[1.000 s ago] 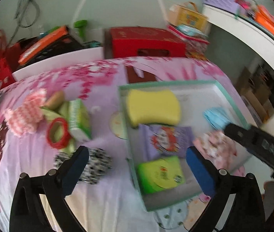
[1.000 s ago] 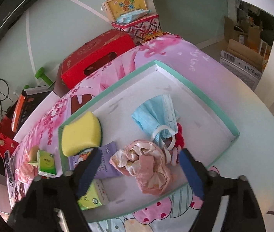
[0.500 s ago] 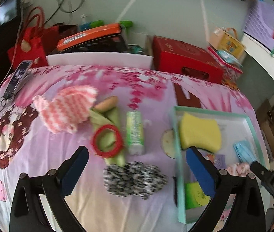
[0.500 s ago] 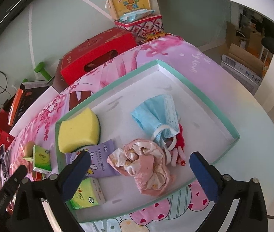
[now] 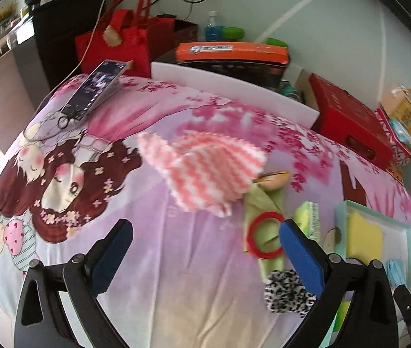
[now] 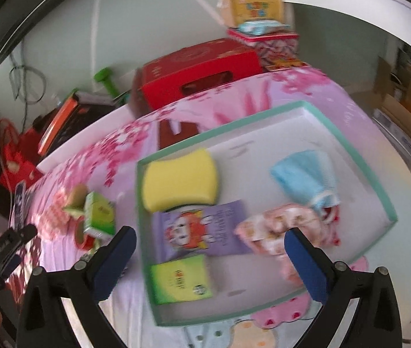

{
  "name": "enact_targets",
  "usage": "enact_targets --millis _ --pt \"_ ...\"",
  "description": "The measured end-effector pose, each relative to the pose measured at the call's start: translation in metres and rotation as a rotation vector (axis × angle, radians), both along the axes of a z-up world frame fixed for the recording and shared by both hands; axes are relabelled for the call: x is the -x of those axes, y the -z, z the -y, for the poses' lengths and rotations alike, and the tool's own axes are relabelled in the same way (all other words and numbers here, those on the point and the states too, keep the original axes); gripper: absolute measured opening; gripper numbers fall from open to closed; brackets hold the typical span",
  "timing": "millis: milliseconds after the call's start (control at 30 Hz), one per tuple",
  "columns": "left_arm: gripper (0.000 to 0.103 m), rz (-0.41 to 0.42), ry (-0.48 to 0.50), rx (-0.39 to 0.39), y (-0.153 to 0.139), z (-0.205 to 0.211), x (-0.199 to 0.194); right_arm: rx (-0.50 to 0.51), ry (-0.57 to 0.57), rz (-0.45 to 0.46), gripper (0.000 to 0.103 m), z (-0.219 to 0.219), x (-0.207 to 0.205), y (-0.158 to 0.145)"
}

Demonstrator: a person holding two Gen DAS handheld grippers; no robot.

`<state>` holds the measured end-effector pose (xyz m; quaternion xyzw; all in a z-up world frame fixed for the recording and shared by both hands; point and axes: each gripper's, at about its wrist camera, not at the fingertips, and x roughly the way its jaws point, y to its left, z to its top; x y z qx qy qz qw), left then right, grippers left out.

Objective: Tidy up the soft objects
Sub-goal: 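Withdraw both open grippers from the tray toward the remaining bed items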

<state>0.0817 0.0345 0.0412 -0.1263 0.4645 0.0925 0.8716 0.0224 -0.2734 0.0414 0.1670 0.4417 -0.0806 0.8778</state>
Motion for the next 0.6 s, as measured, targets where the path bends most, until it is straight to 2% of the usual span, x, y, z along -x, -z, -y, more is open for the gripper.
enact_targets --millis 233,467,600 --pt "0.101 -0.074 -0.040 -0.021 0.013 -0.018 -0.003 0.040 -0.083 0.003 0.103 -0.038 -0.011 -0.016" --pt "0.101 -0.119 -0.087 0.030 0.023 -0.038 -0.005 0.063 -0.145 0.023 0.103 -0.074 -0.031 -0.038" --pt "0.101 -0.137 -0.125 0.056 0.028 -0.049 -0.005 0.049 -0.196 0.010 0.103 -0.098 -0.042 -0.029"
